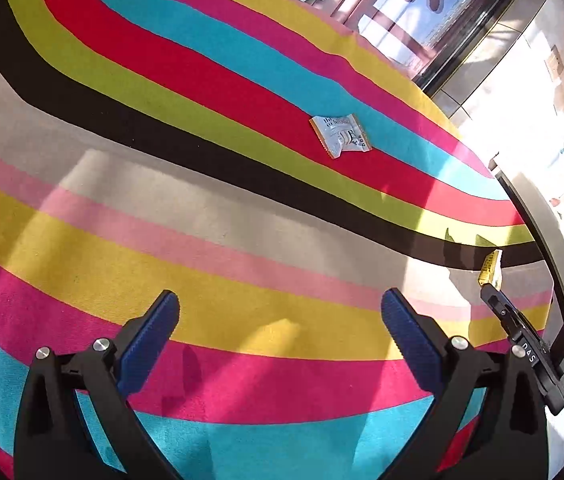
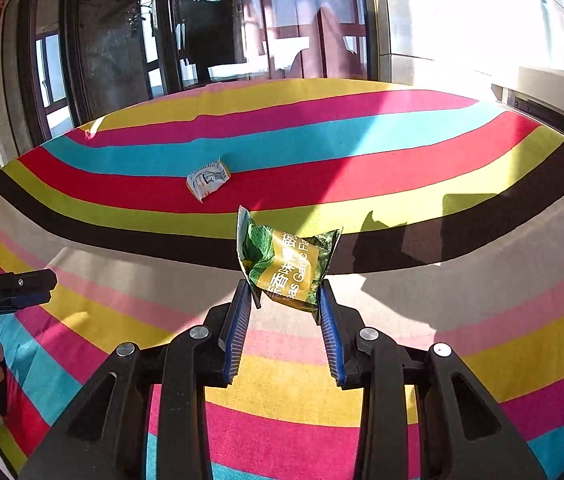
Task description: Organize snacks
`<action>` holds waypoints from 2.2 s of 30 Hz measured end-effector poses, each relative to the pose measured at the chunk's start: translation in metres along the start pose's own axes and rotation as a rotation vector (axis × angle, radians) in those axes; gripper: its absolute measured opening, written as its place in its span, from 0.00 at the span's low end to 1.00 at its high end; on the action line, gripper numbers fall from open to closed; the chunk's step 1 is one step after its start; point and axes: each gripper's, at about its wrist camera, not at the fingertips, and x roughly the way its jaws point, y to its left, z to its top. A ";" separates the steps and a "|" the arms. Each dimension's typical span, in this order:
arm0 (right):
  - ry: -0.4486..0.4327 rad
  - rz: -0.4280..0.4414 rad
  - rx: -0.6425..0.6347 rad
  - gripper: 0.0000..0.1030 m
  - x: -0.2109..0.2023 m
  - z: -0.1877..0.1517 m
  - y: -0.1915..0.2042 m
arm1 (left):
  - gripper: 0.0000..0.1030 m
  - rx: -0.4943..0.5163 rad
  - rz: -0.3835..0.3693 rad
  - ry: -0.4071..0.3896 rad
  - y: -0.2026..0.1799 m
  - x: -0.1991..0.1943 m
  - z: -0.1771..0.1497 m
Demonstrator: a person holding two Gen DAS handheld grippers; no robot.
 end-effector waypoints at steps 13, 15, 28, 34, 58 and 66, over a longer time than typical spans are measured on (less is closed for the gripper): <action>-0.036 0.059 0.177 0.34 0.017 -0.006 -0.033 | 0.98 -0.115 0.036 0.012 -0.088 0.143 0.094; -0.042 0.084 0.211 0.34 0.016 -0.008 -0.040 | 0.98 -0.147 0.066 -0.015 -0.090 0.155 0.108; -0.011 0.118 0.238 0.34 0.020 -0.008 -0.044 | 0.40 0.122 0.191 0.011 -0.119 0.182 0.109; -0.017 0.134 0.246 0.34 0.019 -0.007 -0.046 | 0.35 0.193 0.045 -0.024 -0.105 0.116 0.061; -0.009 0.137 0.276 0.37 0.021 -0.010 -0.046 | 0.97 1.151 -0.042 0.350 -0.123 0.094 0.027; 0.022 0.129 0.260 0.38 0.026 -0.008 -0.042 | 0.65 1.110 -0.212 0.508 -0.098 0.115 0.049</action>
